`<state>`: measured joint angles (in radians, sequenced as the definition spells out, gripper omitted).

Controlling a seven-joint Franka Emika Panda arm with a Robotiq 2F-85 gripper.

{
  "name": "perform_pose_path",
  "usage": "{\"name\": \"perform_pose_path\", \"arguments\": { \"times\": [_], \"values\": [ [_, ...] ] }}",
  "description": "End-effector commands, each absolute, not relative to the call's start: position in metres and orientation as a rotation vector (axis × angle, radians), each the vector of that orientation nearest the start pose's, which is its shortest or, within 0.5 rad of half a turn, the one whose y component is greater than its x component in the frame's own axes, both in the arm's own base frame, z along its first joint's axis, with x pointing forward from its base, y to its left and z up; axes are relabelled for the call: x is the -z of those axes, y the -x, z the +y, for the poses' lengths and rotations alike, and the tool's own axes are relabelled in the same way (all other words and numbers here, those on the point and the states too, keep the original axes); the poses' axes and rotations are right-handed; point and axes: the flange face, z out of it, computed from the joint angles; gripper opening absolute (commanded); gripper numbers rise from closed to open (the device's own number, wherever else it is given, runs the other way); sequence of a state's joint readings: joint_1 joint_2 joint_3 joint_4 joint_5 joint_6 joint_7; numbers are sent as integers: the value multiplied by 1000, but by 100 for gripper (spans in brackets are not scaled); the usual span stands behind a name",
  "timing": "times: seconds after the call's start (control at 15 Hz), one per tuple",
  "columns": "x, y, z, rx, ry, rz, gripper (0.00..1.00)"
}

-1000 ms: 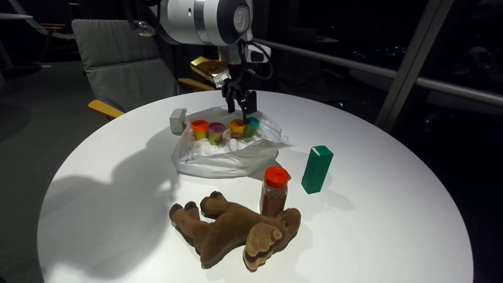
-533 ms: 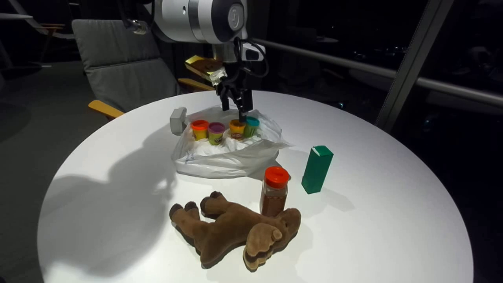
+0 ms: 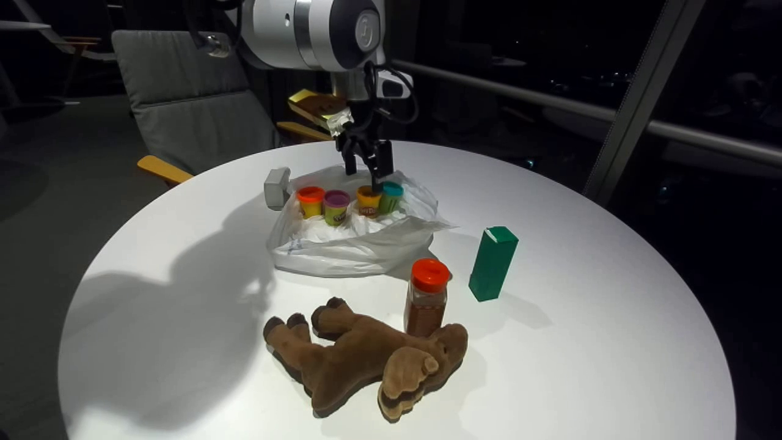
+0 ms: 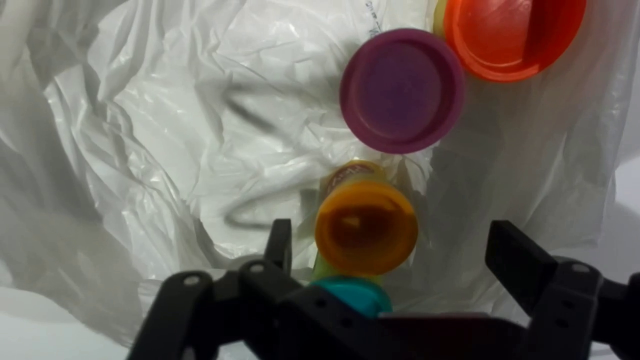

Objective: Remove the objects from the plastic and put them on the table

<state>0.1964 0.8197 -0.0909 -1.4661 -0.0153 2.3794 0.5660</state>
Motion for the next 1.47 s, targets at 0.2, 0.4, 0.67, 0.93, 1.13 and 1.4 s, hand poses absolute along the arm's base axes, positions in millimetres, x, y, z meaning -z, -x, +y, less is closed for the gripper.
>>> {"name": "perform_pose_path", "arguments": {
  "times": [0.2,0.4,0.67,0.93,1.13,1.4],
  "values": [
    [-198,-721,90,213,3106,687,100],
    [-195,-724,89,243,3100,718,100],
    [-186,-727,83,246,3087,768,100],
    [-183,-727,82,250,3075,798,68],
    [-185,-726,84,251,3067,808,42],
    [-189,-723,85,250,3055,856,28]
  ]
}}
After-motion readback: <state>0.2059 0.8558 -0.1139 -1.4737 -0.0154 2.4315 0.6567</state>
